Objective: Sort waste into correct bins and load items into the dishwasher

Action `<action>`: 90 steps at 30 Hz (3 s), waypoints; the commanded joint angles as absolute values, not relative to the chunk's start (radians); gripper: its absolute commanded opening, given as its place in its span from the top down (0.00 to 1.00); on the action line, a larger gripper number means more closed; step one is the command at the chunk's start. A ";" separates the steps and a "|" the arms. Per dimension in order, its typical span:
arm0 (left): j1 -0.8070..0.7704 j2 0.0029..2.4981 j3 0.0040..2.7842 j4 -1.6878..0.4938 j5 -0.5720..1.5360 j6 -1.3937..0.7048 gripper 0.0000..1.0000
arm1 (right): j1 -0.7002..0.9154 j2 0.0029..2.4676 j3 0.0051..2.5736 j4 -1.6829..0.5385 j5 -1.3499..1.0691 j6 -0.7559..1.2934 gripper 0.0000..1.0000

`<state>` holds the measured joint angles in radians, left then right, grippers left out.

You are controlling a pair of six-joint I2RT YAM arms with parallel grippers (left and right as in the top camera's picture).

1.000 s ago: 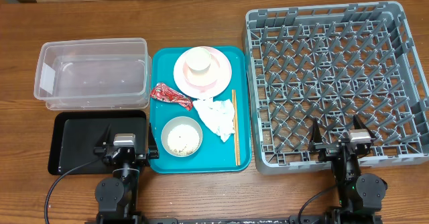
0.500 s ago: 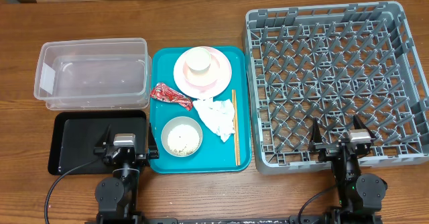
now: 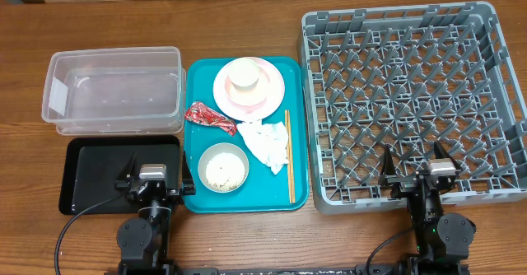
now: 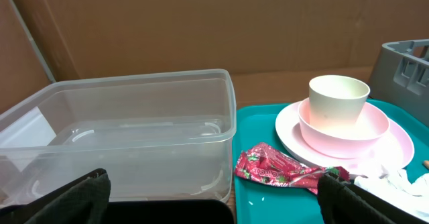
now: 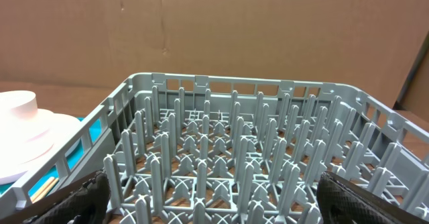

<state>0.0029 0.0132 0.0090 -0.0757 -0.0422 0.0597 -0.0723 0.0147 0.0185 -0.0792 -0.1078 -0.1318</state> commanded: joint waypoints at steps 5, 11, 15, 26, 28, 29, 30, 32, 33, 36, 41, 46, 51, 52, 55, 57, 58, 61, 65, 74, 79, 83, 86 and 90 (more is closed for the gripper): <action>0.011 0.004 0.005 -0.072 -0.055 0.075 0.00 | -0.072 0.005 0.008 -0.073 -0.114 -0.135 0.00; 0.011 0.004 0.005 -0.072 -0.055 0.075 0.00 | -0.072 0.005 0.008 -0.073 -0.114 -0.135 0.00; 0.011 0.004 0.005 -0.071 -0.056 0.075 0.00 | -0.072 0.005 0.008 -0.073 -0.114 -0.135 0.00; 0.011 0.004 0.005 -0.070 0.051 0.022 0.00 | -0.072 0.005 0.008 -0.073 -0.114 -0.135 0.00; 0.011 0.004 0.005 -0.067 0.108 0.021 0.00 | -0.072 0.005 0.008 -0.073 -0.114 -0.135 0.00; 0.011 0.004 0.005 -0.064 0.141 0.017 0.00 | -0.072 0.005 0.008 -0.073 -0.114 -0.135 0.00; 0.011 0.004 0.005 -0.062 0.168 0.005 0.00 | -0.072 0.005 0.008 -0.073 -0.114 -0.135 0.00; 0.011 0.004 0.005 -0.058 0.195 -0.039 0.00 | -0.072 0.005 0.008 -0.073 -0.114 -0.136 0.00; 0.011 0.004 0.005 -0.057 0.201 -0.064 0.00 | -0.072 0.005 0.008 -0.073 -0.114 -0.135 0.00; 0.011 0.004 0.005 -0.051 0.250 -0.180 0.00 | -0.072 0.005 0.008 -0.073 -0.114 -0.135 0.00; 0.011 0.004 0.005 -0.006 0.283 -0.302 0.00 | -0.072 0.005 0.008 -0.073 -0.114 -0.135 0.00; 0.011 0.004 0.038 0.036 0.373 -0.452 0.00 | -0.072 0.005 0.008 -0.073 -0.114 -0.135 0.00; 0.011 0.006 0.175 0.001 0.418 -0.540 0.00 | -0.072 0.005 0.008 -0.073 -0.114 -0.135 0.00; 0.011 0.009 0.220 -0.029 0.416 -0.540 0.00 | -0.072 0.005 0.008 -0.073 -0.114 -0.135 0.00; 0.011 0.049 0.366 -0.129 0.411 -0.515 0.00 | -0.072 0.005 0.008 -0.073 -0.114 -0.135 0.00; 0.011 0.118 0.488 -0.219 0.412 -0.474 0.00 | -0.072 0.005 0.008 -0.073 -0.114 -0.135 0.00; 0.011 0.154 0.539 -0.260 0.413 -0.466 0.00 | -0.072 0.005 0.008 -0.073 -0.114 -0.135 0.00; 0.011 0.353 0.772 -0.442 0.446 -0.412 0.00 | -0.072 0.005 0.008 -0.073 -0.114 -0.135 0.00; 0.011 0.601 1.049 -0.680 0.495 -0.350 0.00 | -0.072 0.005 0.008 -0.073 -0.114 -0.135 0.00; 0.011 1.039 1.427 -1.083 0.506 -0.228 0.00 | -0.072 0.005 0.008 -0.073 -0.114 -0.135 0.00; 0.011 1.156 1.427 -1.103 0.530 -0.270 0.00 | -0.072 0.005 0.008 -0.073 -0.114 -0.135 0.00; 0.011 1.217 1.427 -1.103 0.532 -0.262 0.00 | -0.072 0.005 0.008 -0.073 -0.114 -0.135 0.00; 0.011 1.247 1.427 -1.103 0.521 -0.262 0.00 | -0.072 0.005 0.008 -0.073 -0.114 -0.135 0.00; 0.011 1.271 1.427 -1.104 0.550 -0.297 0.30 | -0.072 0.005 0.008 -0.073 -0.114 -0.135 0.00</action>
<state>0.0029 1.2587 1.4033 -1.1011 0.5106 -0.2897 -0.0723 0.0147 0.0185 -0.0788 -0.1078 -0.1318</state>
